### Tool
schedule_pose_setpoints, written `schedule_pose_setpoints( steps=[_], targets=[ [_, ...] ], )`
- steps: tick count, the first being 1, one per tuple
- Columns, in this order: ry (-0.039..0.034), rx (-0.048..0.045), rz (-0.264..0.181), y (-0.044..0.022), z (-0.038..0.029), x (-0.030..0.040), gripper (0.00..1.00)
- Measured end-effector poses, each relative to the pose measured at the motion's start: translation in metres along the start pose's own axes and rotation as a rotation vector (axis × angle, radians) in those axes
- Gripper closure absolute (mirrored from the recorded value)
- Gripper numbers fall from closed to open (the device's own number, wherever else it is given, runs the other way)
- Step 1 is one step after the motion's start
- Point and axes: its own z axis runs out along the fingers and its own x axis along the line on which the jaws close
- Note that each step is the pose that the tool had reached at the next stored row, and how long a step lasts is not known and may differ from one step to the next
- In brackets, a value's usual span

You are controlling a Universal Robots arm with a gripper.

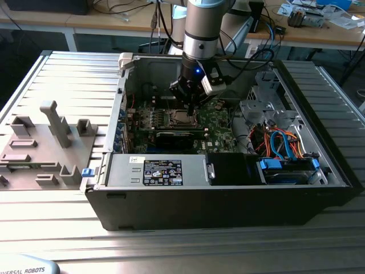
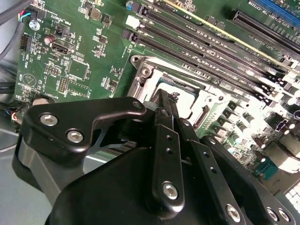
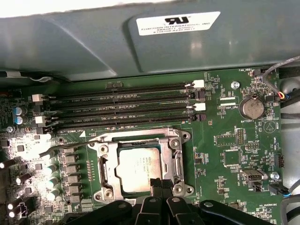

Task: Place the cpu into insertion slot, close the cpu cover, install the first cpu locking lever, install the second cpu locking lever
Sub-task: 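Install the first cpu locking lever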

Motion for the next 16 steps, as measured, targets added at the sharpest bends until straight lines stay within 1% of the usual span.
schedule_pose_setpoints(
  steps=[16],
  targets=[
    [-0.001,0.0002,-0.014,0.0,0.0,0.0,0.89]
  ],
)
